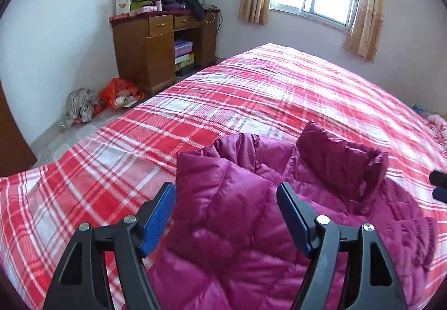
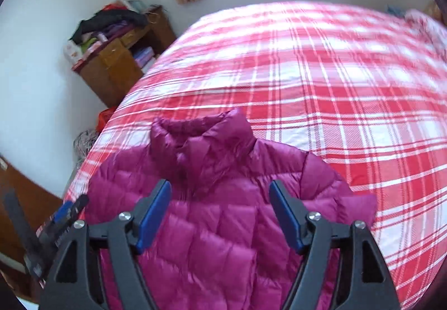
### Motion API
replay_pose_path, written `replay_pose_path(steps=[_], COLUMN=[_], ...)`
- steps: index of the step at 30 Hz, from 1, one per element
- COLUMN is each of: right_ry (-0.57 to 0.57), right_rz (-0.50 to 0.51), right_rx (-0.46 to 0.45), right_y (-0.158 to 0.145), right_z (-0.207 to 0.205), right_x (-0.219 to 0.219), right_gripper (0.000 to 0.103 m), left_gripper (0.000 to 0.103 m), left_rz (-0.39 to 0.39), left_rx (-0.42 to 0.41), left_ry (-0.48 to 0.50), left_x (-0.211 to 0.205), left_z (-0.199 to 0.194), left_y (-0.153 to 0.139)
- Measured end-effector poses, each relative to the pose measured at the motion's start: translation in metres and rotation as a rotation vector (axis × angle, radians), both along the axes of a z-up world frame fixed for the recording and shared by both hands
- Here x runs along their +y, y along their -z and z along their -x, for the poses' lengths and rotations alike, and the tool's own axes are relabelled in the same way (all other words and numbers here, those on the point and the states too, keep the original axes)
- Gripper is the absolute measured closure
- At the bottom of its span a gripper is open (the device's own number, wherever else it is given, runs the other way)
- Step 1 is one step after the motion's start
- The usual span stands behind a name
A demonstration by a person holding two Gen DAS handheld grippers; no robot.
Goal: Fold large clothes
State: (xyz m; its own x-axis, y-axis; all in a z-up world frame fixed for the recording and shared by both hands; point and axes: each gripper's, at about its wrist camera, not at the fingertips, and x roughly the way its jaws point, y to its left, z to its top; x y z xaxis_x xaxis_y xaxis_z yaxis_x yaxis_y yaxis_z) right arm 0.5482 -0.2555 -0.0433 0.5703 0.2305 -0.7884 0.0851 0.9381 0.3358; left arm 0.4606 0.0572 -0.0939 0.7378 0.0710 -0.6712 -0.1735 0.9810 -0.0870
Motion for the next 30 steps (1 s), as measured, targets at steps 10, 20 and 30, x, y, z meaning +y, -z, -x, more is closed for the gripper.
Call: replay_pose_path(steps=[10,20,30], right_ry=[0.102,0.044,0.013], right_rz=[0.006,0.065,0.114], right_rx=[0.171,0.283,0.185], right_y=[0.037,0.062,0.065], right_z=[-0.095,-0.095,-0.019], right_x=[0.025,0.028,-0.005], right_gripper=[0.028,0.071,0.089], left_gripper=[0.028,0.028,0.028], left_rz=[-0.017,-0.009,0.039], left_rx=[0.024,0.035,0.021], left_ry=[-0.065,-0.064,-0.057], left_x=[-0.001,0.0,0.003], left_z=[-0.009,-0.008,-0.007], left_y=[0.046,0.049,0.049])
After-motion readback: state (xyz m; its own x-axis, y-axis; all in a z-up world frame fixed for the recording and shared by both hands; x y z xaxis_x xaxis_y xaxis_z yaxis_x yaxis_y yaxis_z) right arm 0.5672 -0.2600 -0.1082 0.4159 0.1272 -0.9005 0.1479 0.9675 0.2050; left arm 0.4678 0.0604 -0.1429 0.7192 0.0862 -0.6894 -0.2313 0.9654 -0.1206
